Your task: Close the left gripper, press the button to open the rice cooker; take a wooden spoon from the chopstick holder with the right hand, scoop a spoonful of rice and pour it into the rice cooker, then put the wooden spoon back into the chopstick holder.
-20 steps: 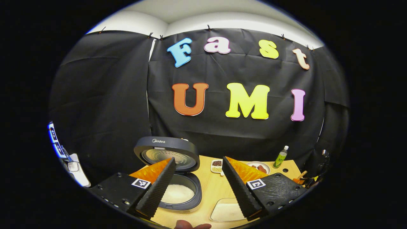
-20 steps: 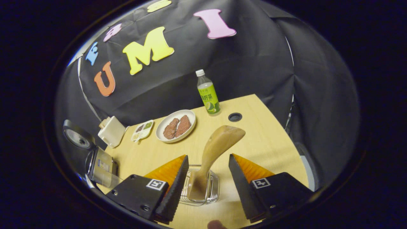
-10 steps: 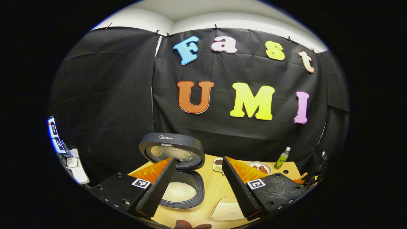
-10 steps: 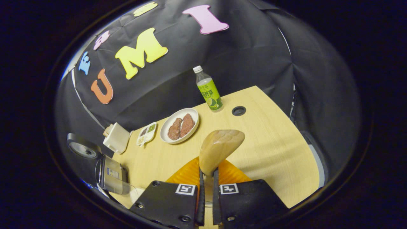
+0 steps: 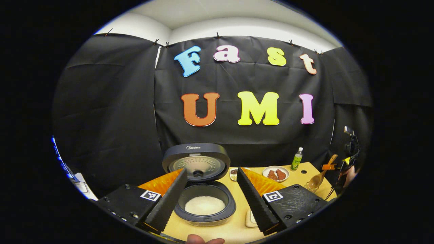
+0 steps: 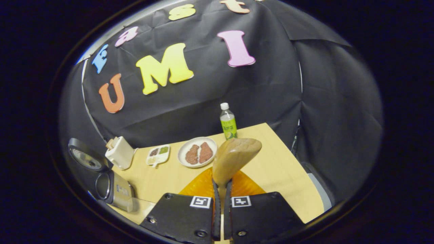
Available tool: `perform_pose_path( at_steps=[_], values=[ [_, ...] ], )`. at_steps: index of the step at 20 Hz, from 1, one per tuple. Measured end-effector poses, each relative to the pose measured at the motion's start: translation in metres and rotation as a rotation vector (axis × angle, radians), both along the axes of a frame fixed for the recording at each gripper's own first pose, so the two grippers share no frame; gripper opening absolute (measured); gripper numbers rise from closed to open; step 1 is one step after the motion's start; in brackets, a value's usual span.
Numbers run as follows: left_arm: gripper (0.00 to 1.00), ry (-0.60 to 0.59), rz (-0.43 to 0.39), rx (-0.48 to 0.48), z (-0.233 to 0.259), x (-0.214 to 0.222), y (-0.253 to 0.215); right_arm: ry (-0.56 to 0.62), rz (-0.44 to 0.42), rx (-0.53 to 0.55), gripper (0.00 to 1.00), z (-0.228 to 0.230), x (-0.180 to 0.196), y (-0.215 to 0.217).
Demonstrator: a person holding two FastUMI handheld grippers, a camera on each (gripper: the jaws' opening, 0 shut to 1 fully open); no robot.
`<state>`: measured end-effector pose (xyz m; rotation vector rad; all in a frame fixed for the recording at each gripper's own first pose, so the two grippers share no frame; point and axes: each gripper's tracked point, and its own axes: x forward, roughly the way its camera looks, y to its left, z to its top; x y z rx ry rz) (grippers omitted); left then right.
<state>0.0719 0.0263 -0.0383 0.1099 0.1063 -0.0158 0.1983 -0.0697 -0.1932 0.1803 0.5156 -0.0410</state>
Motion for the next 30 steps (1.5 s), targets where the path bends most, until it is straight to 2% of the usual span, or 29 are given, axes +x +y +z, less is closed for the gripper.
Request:
perform_pose_path(
  at_steps=[4, 6, 7, 8, 9, 14, 17, 20, 24, 28, 30],
  values=[
    [0.94, -0.008, -0.045, 0.028, -0.009, -0.021, 0.036, -0.021, 0.096, 0.013, 0.08, 0.018, -0.049, 0.099],
    [0.94, -0.003, -0.066, 0.016, -0.014, -0.026, 0.050, -0.009, 0.150, -0.010, 0.08, 0.007, -0.066, 0.142],
    [0.94, 0.003, -0.077, 0.004, -0.015, -0.030, 0.054, 0.003, 0.161, -0.049, 0.08, -0.003, -0.072, 0.153],
    [0.85, 0.004, -0.085, -0.010, -0.016, -0.034, 0.059, 0.011, 0.173, -0.103, 0.09, -0.016, -0.076, 0.161],
    [0.94, 0.008, -0.091, -0.021, -0.015, -0.038, 0.064, 0.018, 0.187, -0.168, 0.08, -0.033, -0.077, 0.167],
    [0.94, 0.016, -0.051, -0.053, -0.018, -0.055, 0.094, 0.073, 0.229, -0.466, 0.08, -0.114, -0.087, 0.177],
    [0.94, 0.036, -0.017, -0.039, -0.025, -0.066, 0.111, 0.096, 0.237, -0.530, 0.09, -0.140, -0.093, 0.185],
    [0.95, 0.066, 0.008, -0.050, -0.030, -0.076, 0.123, 0.118, 0.239, -0.454, 0.08, -0.155, -0.099, 0.204],
    [0.95, 0.084, 0.024, -0.049, -0.033, -0.082, 0.125, 0.124, 0.239, -0.249, 0.09, -0.160, -0.101, 0.242],
    [0.94, 0.100, 0.021, -0.032, -0.035, -0.088, 0.116, 0.127, 0.253, -0.114, 0.09, -0.163, -0.097, 0.262],
    [0.95, 0.106, 0.022, -0.023, -0.036, -0.090, 0.111, 0.161, 0.257, 0.020, 0.09, -0.166, -0.098, 0.269]
  ],
)
